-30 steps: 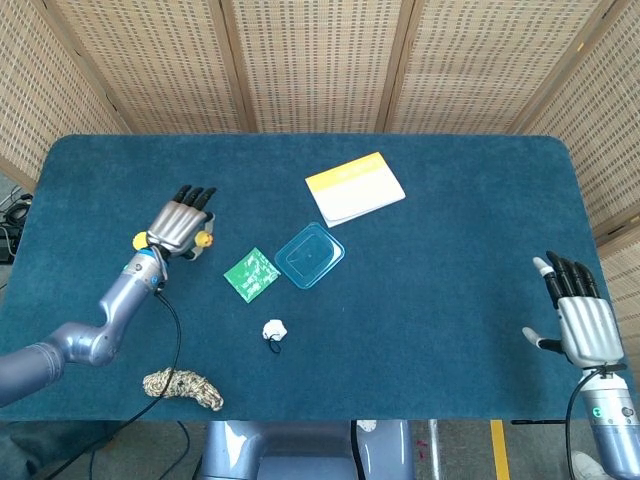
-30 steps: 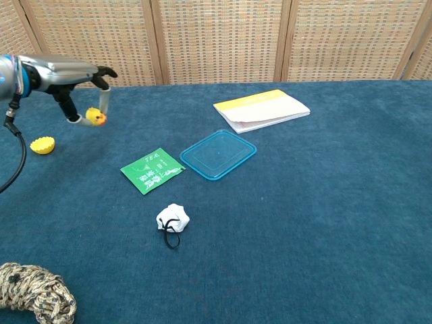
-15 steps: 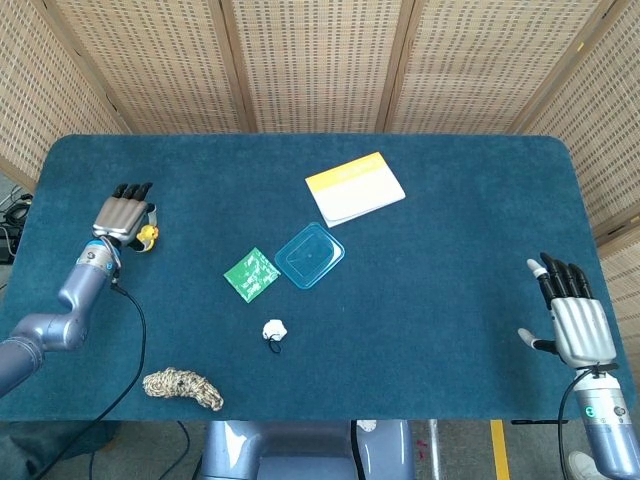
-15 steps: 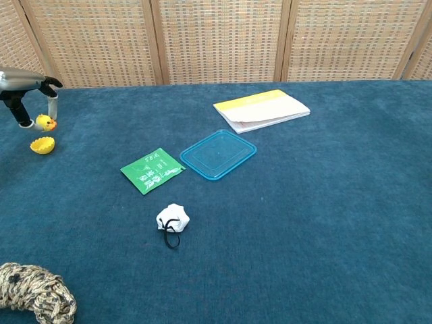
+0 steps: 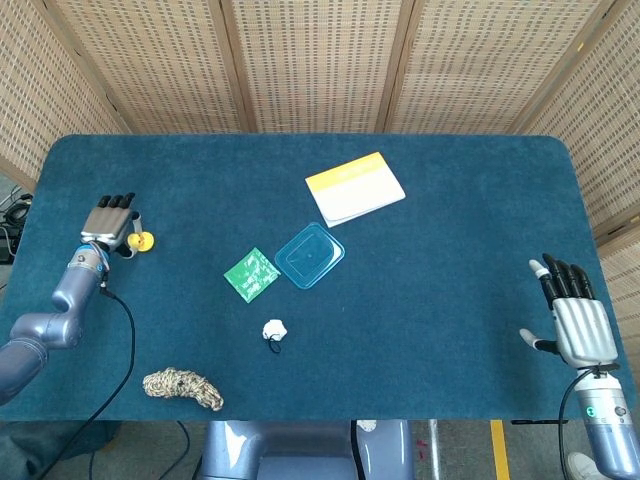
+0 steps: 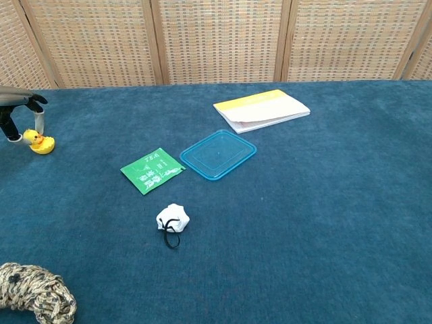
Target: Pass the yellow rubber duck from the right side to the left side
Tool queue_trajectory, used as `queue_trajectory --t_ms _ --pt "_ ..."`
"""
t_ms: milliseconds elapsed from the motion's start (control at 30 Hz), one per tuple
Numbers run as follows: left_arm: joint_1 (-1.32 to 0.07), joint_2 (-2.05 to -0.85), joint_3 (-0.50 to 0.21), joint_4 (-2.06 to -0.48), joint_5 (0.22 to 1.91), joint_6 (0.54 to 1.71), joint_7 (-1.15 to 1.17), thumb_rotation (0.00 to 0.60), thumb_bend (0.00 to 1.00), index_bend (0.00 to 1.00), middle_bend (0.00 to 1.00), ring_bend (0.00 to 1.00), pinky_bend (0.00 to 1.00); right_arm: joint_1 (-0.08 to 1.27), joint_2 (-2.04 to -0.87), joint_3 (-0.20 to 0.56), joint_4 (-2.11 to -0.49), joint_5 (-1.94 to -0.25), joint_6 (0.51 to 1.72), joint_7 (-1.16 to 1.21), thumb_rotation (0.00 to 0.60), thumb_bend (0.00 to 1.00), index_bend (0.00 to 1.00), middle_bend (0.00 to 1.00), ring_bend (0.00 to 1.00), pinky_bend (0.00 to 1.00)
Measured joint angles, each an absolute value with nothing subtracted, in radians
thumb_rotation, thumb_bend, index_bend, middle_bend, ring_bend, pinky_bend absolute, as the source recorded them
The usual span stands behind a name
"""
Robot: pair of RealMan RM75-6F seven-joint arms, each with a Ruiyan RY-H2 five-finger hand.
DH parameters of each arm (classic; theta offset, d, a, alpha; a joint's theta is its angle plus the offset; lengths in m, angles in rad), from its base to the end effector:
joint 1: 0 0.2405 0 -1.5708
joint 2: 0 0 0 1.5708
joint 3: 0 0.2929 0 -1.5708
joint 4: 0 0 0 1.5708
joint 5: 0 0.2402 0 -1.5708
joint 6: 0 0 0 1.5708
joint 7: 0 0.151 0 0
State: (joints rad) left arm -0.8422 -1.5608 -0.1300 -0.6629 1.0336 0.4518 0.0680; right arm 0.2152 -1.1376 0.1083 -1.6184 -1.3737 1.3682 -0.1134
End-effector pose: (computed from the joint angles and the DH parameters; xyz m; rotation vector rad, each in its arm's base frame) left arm -0.3458 0.5117 0.0508 -1.6421 -0.9757 -0.3633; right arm -0.3412 -0.2522 0.1393 1.4147 -0.8631 0.8529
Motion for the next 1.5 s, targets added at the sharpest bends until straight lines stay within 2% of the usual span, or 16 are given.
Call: queue_trajectory --t_ms 233,333,433,600,800,1000,1167,1500 --pt "-0.844 -1.593 -0.137 -0.613 1.075 0.442 0.023 0.600 0.34 0.54 0.00 0.00 0.00 0.213 -1.137 0.111 -1.618 -1.373 1.367 -0.113 0.600 0.00 0.07 0.00 0.00 0.00" --pt "-0.844 -1.600 -0.138 -0.603 1.093 0.442 0.007 0.600 0.34 0.49 0.00 0.00 0.00 0.212 -1.137 0.111 -1.617 -1.374 1.366 -0.112 0.600 0.00 0.07 0.00 0.00 0.00" --pt "-0.843 -1.604 -0.141 -0.597 1.106 0.443 -0.008 0.600 0.32 0.40 0.00 0.00 0.00 0.212 -1.137 0.112 -1.617 -1.374 1.365 -0.111 0.600 0.00 0.07 0.00 0.00 0.00" --pt "-0.841 -1.602 -0.130 -0.590 1.129 0.431 -0.008 0.600 0.23 0.12 0.00 0.00 0.00 0.211 -1.137 0.112 -1.618 -1.374 1.363 -0.111 0.600 0.00 0.08 0.00 0.00 0.00" --pt "-0.824 -1.547 -0.140 -0.669 1.153 0.490 -0.036 0.600 0.21 0.03 0.00 0.00 0.00 0.208 -1.132 0.112 -1.625 -1.382 1.366 -0.102 0.600 0.00 0.07 0.00 0.00 0.00" --pt "-0.769 -1.444 -0.166 -0.834 1.178 0.645 -0.096 0.600 0.11 0.00 0.00 0.00 0.00 0.204 -1.122 0.111 -1.635 -1.395 1.375 -0.089 0.600 0.00 0.08 0.00 0.00 0.00" --pt "-0.665 -1.331 -0.180 -1.063 1.201 0.838 -0.151 0.600 0.04 0.00 0.00 0.00 0.00 0.199 -1.118 0.109 -1.639 -1.412 1.385 -0.080 0.600 0.00 0.06 0.00 0.00 0.00" --pt "-0.367 -1.221 -0.121 -1.451 1.237 1.297 -0.045 0.600 0.02 0.00 0.00 0.00 0.00 0.184 -1.138 0.096 -1.609 -1.466 1.432 -0.087 0.600 0.00 0.01 0.00 0.00 0.00"
